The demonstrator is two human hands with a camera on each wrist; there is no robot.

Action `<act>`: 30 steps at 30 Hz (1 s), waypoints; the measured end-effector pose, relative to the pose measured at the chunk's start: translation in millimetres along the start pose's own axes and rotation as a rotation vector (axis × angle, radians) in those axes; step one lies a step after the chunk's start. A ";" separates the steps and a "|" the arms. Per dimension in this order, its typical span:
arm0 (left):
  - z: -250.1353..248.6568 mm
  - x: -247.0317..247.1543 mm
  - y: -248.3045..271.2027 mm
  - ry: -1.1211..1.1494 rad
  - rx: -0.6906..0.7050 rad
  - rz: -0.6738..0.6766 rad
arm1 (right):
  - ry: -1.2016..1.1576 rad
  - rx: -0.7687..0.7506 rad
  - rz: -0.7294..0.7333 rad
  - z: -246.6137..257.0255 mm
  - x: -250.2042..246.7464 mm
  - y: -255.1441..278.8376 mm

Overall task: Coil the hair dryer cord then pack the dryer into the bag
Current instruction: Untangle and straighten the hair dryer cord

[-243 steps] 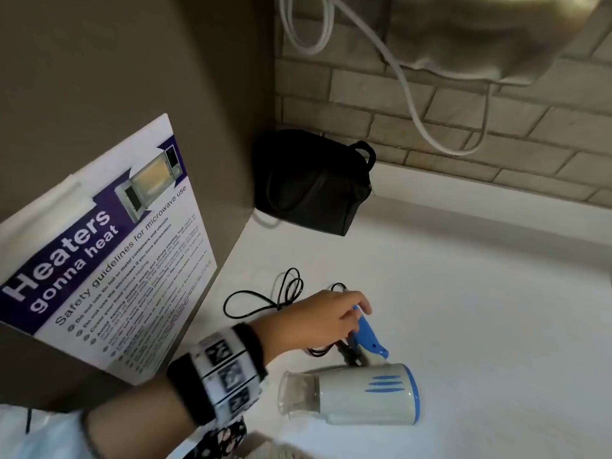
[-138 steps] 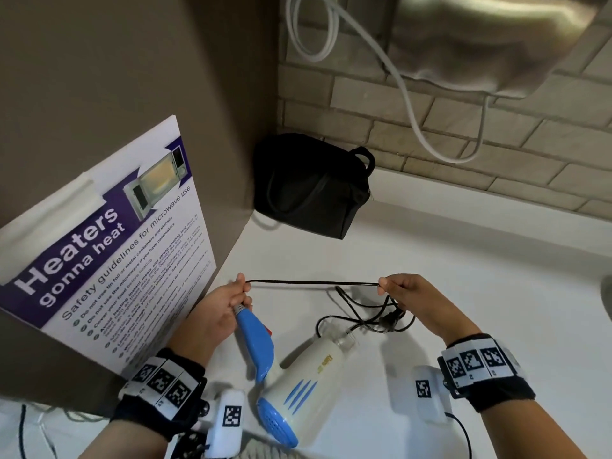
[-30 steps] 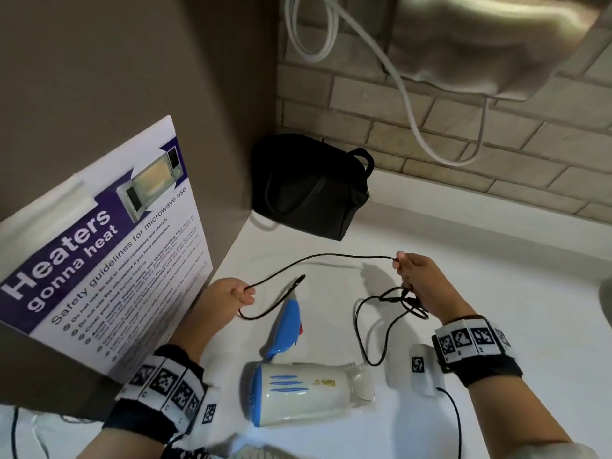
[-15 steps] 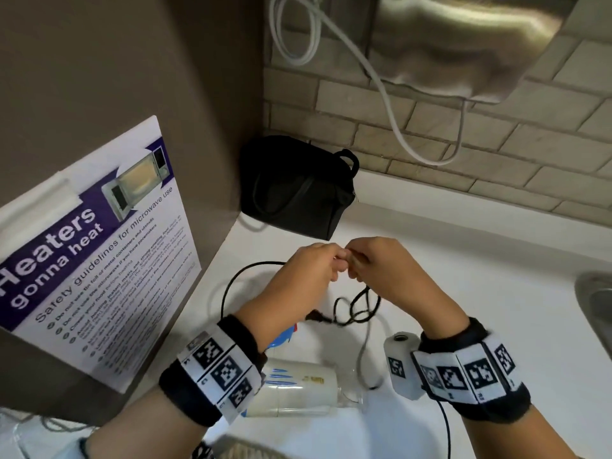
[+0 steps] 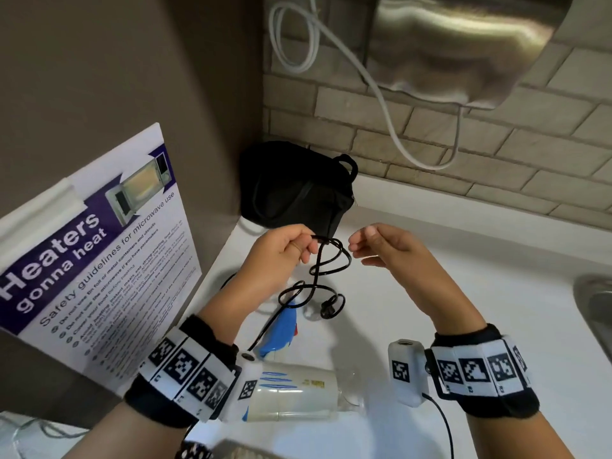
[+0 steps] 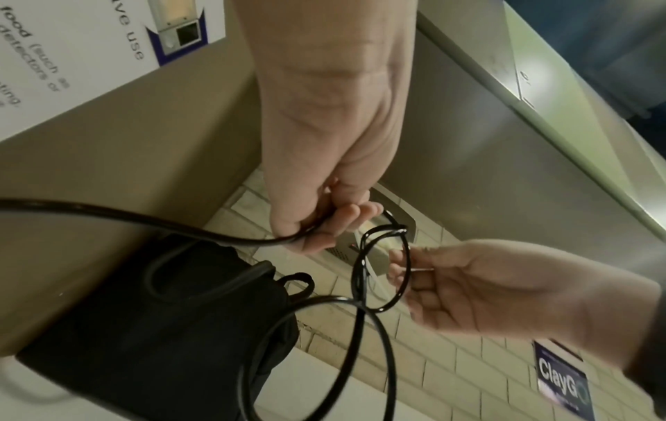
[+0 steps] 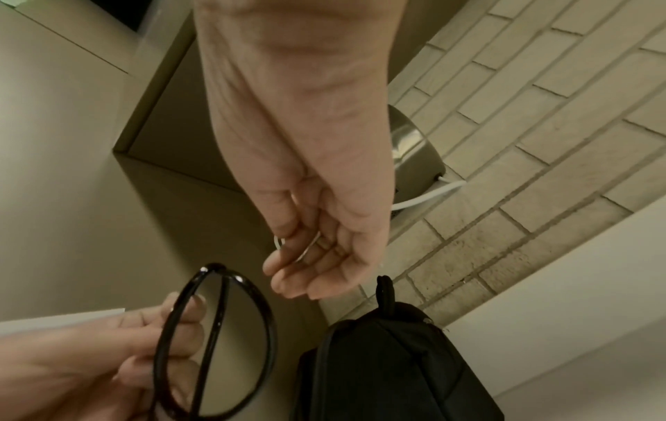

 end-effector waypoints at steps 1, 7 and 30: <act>0.2 -1.1 -0.2 0.031 -0.004 -0.009 | -0.006 -0.003 0.014 -0.7 2.3 0.4; 6.3 -9.4 -1.7 0.129 -0.048 -0.051 | -0.066 -0.034 0.189 -3.4 22.9 5.4; 37.6 -34.2 6.6 0.129 -0.192 -0.170 | 0.183 0.001 0.108 -18.5 18.8 -1.1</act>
Point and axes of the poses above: each hand's wrist, its own y-axis away from the middle knuckle, its own x-axis out of the palm, z = x × y, the point moved 4 cm from there along -y, towards the middle knuckle, and after that the axes turned 4 degrees about -y, right-handed, at the moved point
